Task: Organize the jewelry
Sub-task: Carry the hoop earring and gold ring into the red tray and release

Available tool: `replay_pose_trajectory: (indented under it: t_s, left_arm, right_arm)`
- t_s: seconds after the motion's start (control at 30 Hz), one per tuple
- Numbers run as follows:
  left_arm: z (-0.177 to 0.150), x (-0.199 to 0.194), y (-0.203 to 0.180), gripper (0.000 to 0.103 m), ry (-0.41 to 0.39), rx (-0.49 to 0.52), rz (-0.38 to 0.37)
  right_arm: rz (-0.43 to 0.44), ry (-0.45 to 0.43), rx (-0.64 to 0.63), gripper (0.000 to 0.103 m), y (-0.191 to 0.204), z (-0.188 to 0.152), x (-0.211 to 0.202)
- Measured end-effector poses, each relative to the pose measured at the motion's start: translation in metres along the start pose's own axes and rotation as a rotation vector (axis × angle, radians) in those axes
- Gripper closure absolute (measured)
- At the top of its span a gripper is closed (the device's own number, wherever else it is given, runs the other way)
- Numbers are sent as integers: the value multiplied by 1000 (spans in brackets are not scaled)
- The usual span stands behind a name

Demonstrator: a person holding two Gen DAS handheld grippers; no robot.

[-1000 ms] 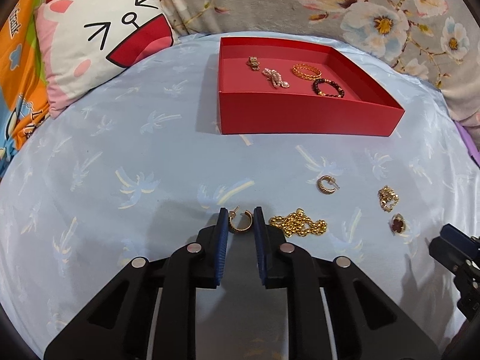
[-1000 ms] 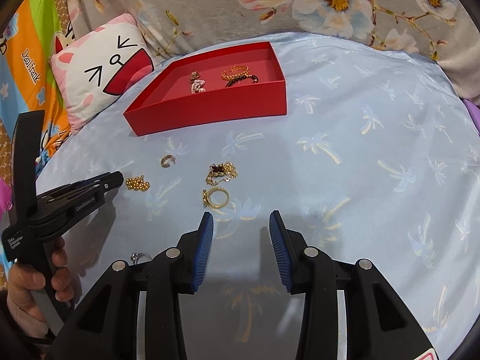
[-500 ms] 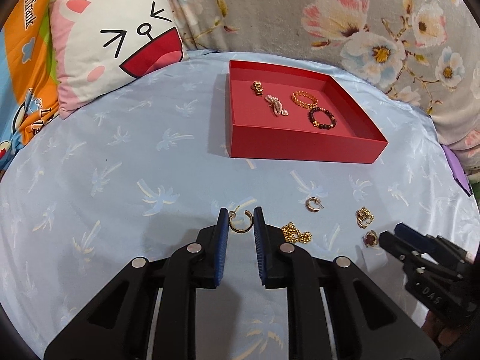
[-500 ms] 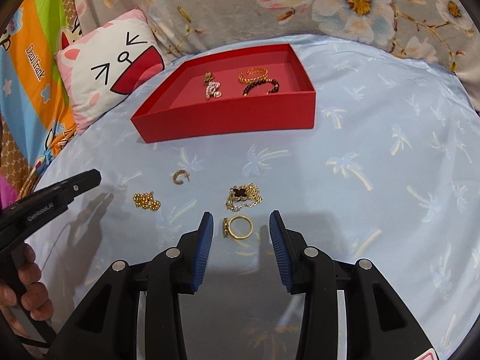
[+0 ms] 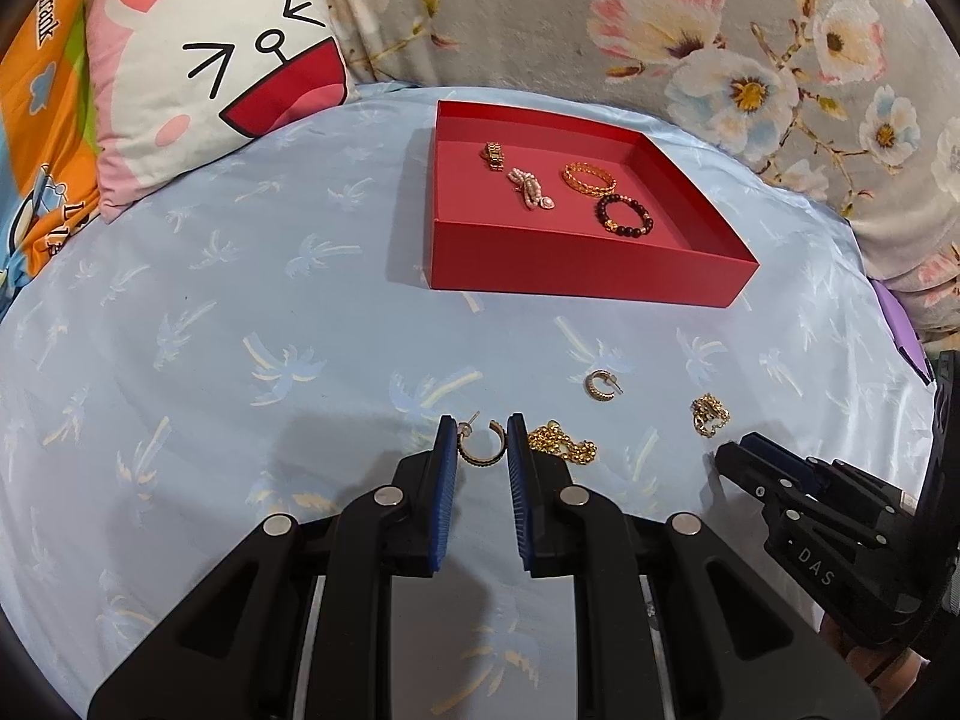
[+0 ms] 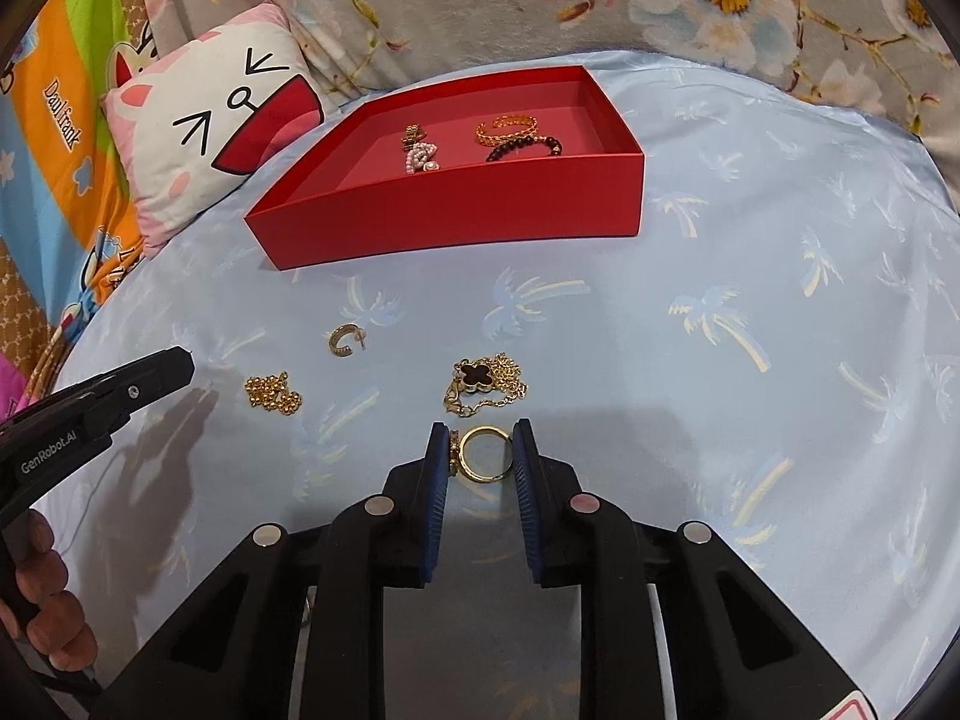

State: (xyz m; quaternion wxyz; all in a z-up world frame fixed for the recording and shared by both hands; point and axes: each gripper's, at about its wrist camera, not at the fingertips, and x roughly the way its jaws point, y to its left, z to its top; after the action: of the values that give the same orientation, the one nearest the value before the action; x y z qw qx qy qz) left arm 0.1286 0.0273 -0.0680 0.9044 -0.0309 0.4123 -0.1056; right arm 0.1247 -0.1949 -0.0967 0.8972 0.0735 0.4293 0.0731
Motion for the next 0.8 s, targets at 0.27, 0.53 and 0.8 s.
replay_pose_trajectory:
  t_s: [0.27,0.53,0.8]
  left_arm:
    - [1,-2,-3,87,7,4,-10]
    - [35,-19,-16,87,-41,31,-50]
    - [107,-5,-42,87,-110,93,-83]
  right_arm:
    - [5,-20,0,83,0,1,-10]
    - [50,-108,-9,83,-5,42,-47]
    - [76,-171,-2,83,-19,123,-37]
